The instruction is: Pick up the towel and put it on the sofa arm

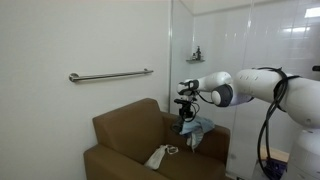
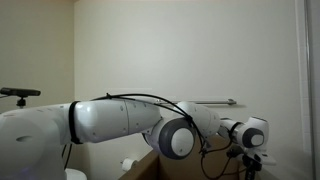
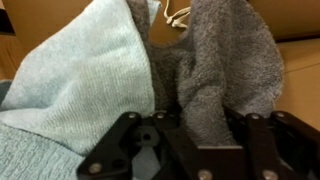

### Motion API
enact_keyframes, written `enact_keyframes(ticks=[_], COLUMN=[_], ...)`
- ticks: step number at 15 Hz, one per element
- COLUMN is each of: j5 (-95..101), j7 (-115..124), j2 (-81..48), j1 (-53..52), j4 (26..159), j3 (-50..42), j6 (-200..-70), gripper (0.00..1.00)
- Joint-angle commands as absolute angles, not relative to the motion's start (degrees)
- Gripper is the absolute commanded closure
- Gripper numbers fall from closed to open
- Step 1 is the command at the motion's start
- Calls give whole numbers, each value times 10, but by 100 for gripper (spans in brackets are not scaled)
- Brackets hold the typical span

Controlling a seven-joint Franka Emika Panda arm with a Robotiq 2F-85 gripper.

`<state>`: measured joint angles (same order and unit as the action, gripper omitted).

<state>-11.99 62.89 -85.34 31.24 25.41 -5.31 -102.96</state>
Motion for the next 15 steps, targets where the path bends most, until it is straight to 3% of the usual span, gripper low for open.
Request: enact_keyframes(ticks=[1,15], j5=[-111,-122], j7=[578,376], j2=[-853,-814], j1=[298,247], j4=[230,209], j3=[-36,14], j6=[-1047,-1058], gripper=[93,93])
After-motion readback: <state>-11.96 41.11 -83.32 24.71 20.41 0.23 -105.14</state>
